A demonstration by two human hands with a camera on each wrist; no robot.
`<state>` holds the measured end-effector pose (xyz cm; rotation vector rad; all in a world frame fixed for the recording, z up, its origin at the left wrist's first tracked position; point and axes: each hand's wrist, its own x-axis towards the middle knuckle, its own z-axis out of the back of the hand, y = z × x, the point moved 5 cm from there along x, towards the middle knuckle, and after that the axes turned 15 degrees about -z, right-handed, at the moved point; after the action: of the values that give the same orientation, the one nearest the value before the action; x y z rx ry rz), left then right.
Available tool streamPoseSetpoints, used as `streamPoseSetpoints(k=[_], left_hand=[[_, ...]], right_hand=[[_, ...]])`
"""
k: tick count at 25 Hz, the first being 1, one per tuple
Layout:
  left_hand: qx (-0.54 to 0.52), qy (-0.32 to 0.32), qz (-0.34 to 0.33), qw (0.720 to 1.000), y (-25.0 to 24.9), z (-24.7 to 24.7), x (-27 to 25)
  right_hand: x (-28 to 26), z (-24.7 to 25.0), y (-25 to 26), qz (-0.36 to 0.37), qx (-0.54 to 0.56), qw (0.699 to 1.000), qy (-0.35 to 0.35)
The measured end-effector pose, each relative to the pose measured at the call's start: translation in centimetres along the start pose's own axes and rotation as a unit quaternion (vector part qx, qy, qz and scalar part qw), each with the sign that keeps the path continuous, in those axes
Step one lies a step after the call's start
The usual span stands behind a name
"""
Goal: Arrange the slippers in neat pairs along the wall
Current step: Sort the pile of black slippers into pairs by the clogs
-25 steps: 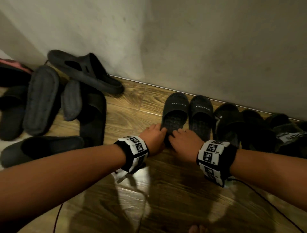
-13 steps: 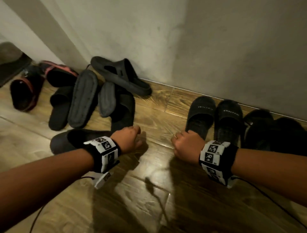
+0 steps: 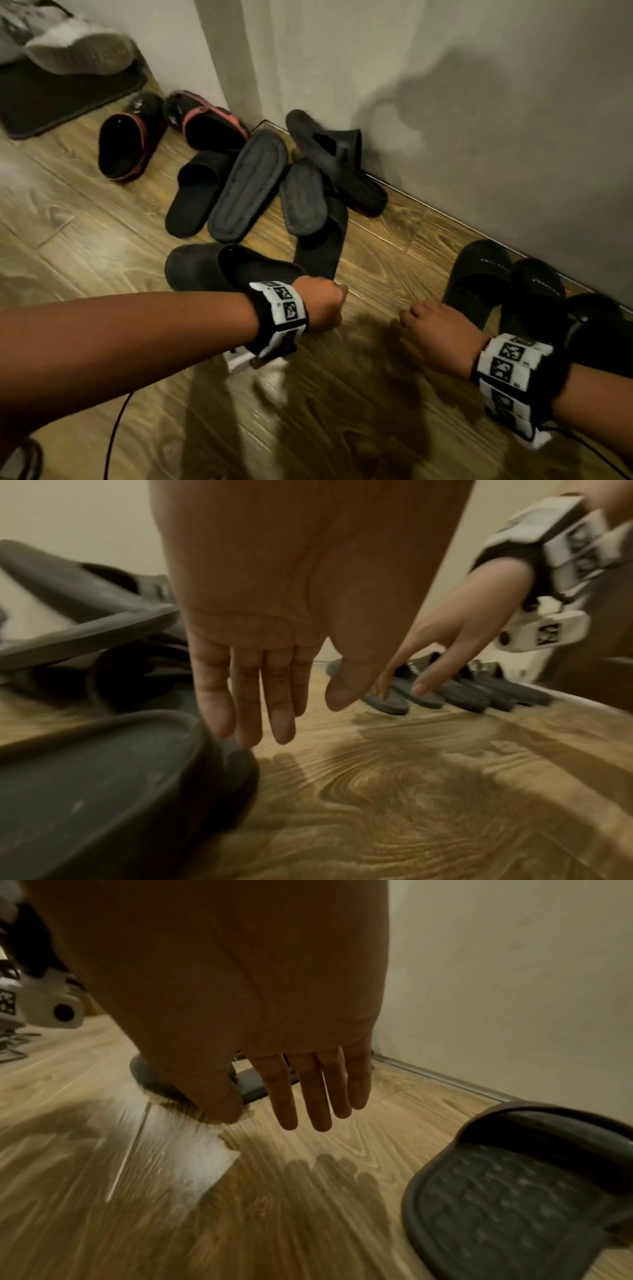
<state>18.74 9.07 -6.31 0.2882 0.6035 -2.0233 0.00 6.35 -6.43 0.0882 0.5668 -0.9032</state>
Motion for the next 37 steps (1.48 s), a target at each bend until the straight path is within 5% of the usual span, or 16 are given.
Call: streamPoseSetpoints(k=[4,8,13,19,25,30,37], left_hand=[[-0.013,0.034,-0.040,0.999,0.1,-0.3,0.1],[-0.038,0.005,-0.059,0.998,-0.3,-0.3,0.0],[0.004,-0.028,-0.066,0.997,2.3,0.8,-1.2],[-0.037,-0.146,0.118,0.982,12.7,6.4,-9.5],[-0.059,-0.041,0.281,0.957,18.0,4.4,-13.3],[-0.083,-0.015,0.258,0.962,16.2,2.8,-12.5],[0.106,0.048,0.153,0.981,12.1,2.9,-11.2]], right_hand=[[-0.3,1.3,3.0,0.014,-0.025,0.997,0.067],[-1.4,4.6,4.1,0.045,-0.051,0.997,0.039],[3.4,6.5,7.8,0.086,-0.055,0.994,0.036],[8.3,7.9,10.5,0.118,-0.023,0.992,0.029],[9.1,6.7,7.8,0.108,-0.031,0.993,0.028],[7.2,5.5,5.8,0.093,-0.040,0.994,0.035],[7.1,5.7,4.7,0.081,-0.055,0.995,0.030]])
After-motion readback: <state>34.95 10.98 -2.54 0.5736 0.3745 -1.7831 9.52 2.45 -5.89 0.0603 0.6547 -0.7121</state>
